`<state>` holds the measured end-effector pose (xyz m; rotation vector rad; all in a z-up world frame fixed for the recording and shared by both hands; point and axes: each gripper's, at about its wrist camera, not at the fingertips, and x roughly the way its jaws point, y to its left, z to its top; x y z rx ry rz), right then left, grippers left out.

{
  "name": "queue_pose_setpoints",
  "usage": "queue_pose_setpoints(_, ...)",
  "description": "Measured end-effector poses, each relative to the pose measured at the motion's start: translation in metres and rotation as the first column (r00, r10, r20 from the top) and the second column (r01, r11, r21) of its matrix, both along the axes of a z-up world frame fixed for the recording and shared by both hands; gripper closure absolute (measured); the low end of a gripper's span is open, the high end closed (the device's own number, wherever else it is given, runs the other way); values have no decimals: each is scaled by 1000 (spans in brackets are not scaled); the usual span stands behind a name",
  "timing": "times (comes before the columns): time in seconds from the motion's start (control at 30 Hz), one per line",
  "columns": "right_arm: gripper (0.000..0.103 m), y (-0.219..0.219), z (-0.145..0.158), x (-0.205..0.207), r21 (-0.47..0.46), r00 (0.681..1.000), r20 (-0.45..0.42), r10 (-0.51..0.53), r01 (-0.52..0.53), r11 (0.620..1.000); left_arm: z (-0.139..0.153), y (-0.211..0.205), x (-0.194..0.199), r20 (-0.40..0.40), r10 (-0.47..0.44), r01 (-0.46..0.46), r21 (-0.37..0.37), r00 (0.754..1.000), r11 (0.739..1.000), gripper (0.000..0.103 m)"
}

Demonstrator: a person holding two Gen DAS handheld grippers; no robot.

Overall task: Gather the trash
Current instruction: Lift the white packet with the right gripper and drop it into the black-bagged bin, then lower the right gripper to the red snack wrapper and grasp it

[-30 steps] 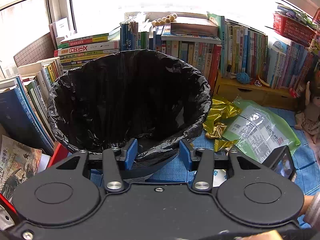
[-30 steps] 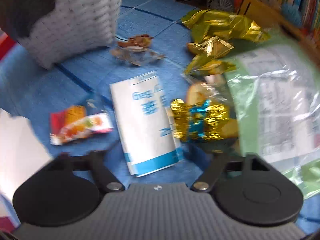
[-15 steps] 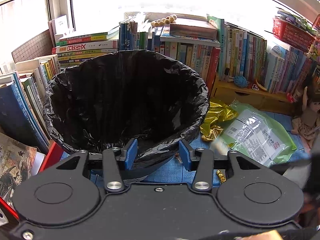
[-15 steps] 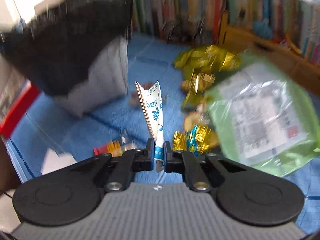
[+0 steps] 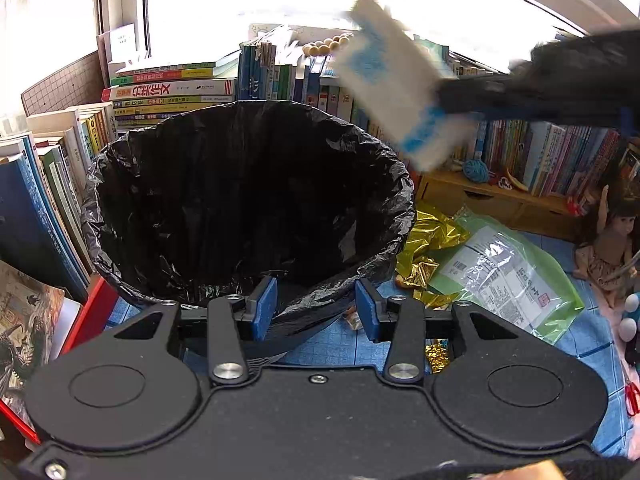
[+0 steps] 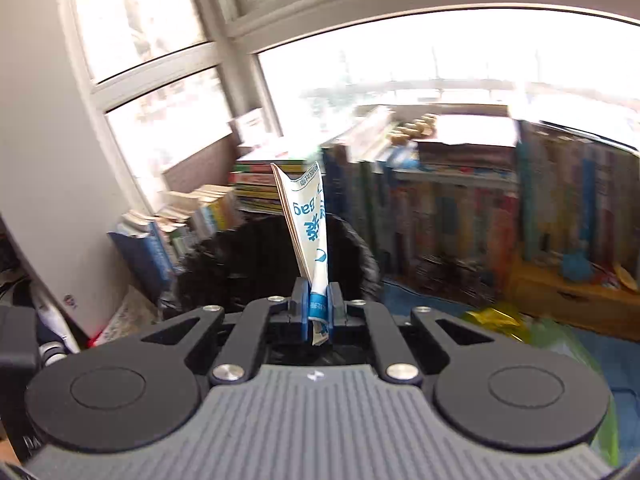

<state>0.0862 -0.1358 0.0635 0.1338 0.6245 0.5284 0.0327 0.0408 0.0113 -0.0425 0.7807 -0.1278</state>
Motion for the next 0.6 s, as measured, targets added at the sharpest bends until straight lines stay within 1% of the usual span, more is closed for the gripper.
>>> queue_pose_setpoints(0.13,88,34,-11,24,-7,996,-42,76,-76,997,0,2,1,-3,12,-13,-26,1000,1000,62)
queue_pose_setpoints(0.23,80,53,-25,38,-30,992,-81,94,-96,995,0,2,1,-3,14,-14,-25,1000,1000,62)
queue_pose_setpoints(0.3,67,58,-34,42,-35,989,-108,103,-107,994,0,2,1,-4,16,-16,-24,1000,1000,62)
queue_pose_setpoints(0.33,65,60,-38,43,-30,987,-123,106,-111,993,1,1,1,-5,17,-17,-25,1000,1000,62)
queue_pose_setpoints(0.37,52,60,-39,42,-24,985,-135,107,-111,993,1,1,1,-6,18,-18,-25,1000,1000,62)
queue_pose_setpoints(0.4,45,59,-40,40,-20,984,-141,109,-113,993,1,2,1,-6,18,-18,-25,1000,1000,62)
queue_pose_setpoints(0.5,43,55,-42,35,-17,984,-137,109,-113,994,1,2,2,-7,20,-20,-28,1000,999,62)
queue_pose_setpoints(0.6,40,44,-42,30,-32,989,-124,82,-87,996,1,2,1,-7,18,-19,-25,1000,1000,62)
